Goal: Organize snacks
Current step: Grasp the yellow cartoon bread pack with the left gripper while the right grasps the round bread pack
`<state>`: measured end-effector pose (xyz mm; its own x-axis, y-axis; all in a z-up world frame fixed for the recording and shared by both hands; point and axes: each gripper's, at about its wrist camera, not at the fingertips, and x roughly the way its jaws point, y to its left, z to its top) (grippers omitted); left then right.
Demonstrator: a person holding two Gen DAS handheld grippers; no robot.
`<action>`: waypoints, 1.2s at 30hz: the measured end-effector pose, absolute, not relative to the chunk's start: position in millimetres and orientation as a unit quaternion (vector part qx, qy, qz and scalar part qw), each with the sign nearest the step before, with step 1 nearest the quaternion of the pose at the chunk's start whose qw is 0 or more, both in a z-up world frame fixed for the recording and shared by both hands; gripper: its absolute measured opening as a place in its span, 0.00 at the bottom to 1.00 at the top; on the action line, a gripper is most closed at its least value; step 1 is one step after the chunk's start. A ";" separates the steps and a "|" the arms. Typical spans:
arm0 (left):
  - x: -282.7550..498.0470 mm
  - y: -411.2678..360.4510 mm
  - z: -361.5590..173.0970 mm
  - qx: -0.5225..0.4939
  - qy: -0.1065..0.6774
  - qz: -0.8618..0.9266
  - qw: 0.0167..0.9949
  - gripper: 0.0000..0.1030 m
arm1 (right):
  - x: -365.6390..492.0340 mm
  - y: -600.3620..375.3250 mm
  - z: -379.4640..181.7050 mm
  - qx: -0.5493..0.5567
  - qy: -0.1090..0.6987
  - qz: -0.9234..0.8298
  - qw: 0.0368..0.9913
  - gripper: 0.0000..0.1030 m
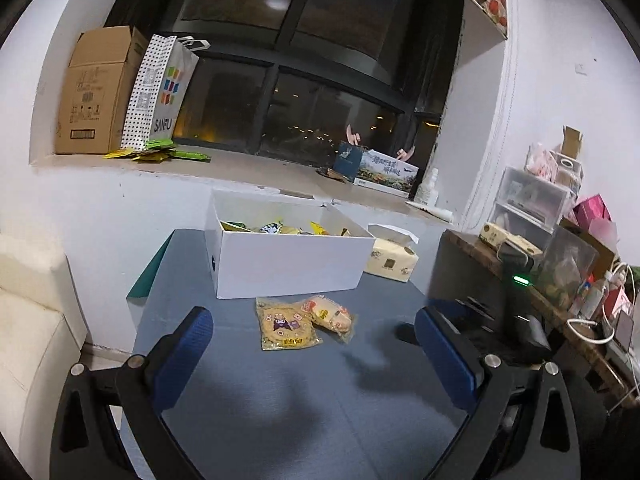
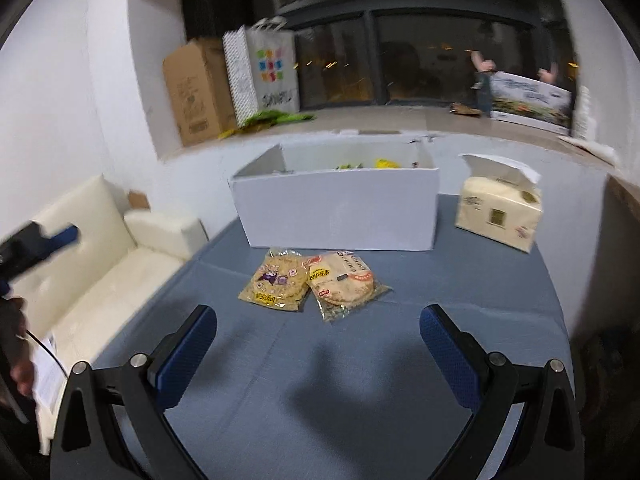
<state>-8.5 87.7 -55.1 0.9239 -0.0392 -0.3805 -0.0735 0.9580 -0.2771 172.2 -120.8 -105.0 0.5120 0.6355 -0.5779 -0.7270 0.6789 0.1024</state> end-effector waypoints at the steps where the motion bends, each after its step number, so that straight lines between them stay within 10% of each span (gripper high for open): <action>1: -8.8 87.0 -56.1 -0.142 0.195 0.008 0.970 1.00 | 178.2 -115.5 -107.5 -0.089 0.301 0.396 0.863 1.00; 21: 8.3 90.5 -78.6 -0.134 0.234 -0.004 0.963 1.00 | 306.5 -22.3 -192.7 -0.203 0.439 0.458 0.746 0.97; 23: 14.9 89.7 -80.4 -0.128 0.242 -0.004 0.962 1.00 | 301.1 -26.8 -189.8 -0.214 0.412 0.443 0.767 0.75; 36: 152.6 77.8 -134.4 -0.098 0.377 0.022 0.921 1.00 | 244.3 -145.0 -118.1 -0.054 0.355 0.393 0.847 0.75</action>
<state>152.6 77.8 -134.4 0.7146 -0.0334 -0.6988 -0.1145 0.9798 -0.1639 244.3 -145.0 -118.1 0.4391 0.6267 -0.6438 -0.7030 0.6859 0.1883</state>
